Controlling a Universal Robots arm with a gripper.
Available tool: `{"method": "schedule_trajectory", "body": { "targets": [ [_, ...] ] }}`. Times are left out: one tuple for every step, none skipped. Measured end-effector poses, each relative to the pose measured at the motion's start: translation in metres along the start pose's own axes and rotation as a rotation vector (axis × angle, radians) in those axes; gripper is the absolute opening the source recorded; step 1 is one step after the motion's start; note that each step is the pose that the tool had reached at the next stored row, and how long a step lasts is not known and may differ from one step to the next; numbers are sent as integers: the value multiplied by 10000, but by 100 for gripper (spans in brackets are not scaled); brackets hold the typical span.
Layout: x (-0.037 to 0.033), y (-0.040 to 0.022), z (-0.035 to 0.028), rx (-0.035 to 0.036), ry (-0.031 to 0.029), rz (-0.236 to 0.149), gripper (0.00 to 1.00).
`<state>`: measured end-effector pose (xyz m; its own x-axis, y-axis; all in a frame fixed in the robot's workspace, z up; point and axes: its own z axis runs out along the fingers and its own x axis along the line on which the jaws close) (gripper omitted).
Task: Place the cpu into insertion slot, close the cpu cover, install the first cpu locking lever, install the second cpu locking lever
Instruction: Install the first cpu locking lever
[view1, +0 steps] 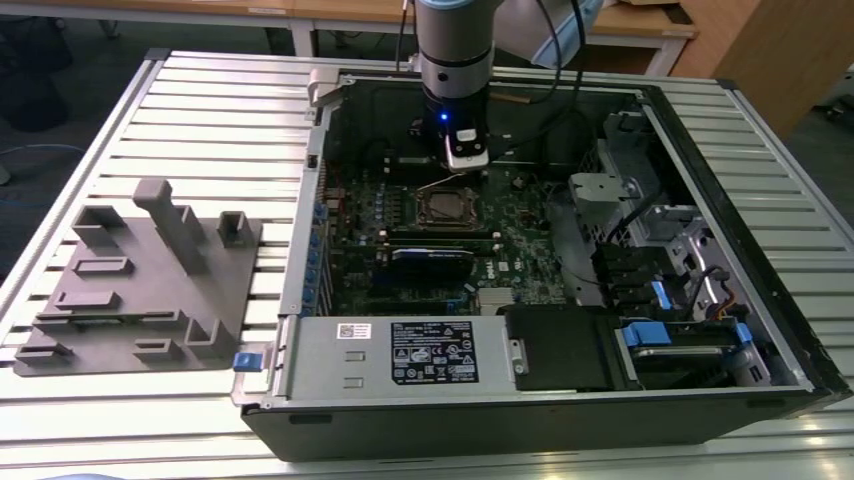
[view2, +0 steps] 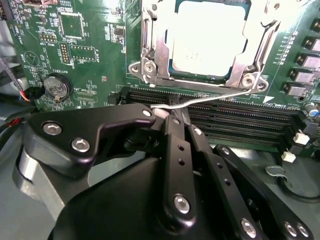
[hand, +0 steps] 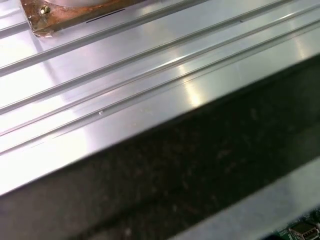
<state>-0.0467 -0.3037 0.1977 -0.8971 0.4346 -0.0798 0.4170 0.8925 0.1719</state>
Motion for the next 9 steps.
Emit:
{"method": "schedule_trajectory", "body": {
  "targets": [
    [0, 0, 0, 0, 0, 0, 11],
    [0, 0, -6, 1, 1, 0, 11],
    [-1, 1, -14, 0, 1, 0, 11],
    [-1, 3, -17, -1, 0, 0, 11],
    [-1, 3, -17, -2, 0, 0, 11],
    [-1, 3, -17, -3, -1, 0, 11],
    [-1, 3, -17, -3, 0, 0, 11],
    [-2, 3, -18, -2, 0, 0, 11],
    [-2, 3, -19, -1, 0, -1, 11]
  ]
}}
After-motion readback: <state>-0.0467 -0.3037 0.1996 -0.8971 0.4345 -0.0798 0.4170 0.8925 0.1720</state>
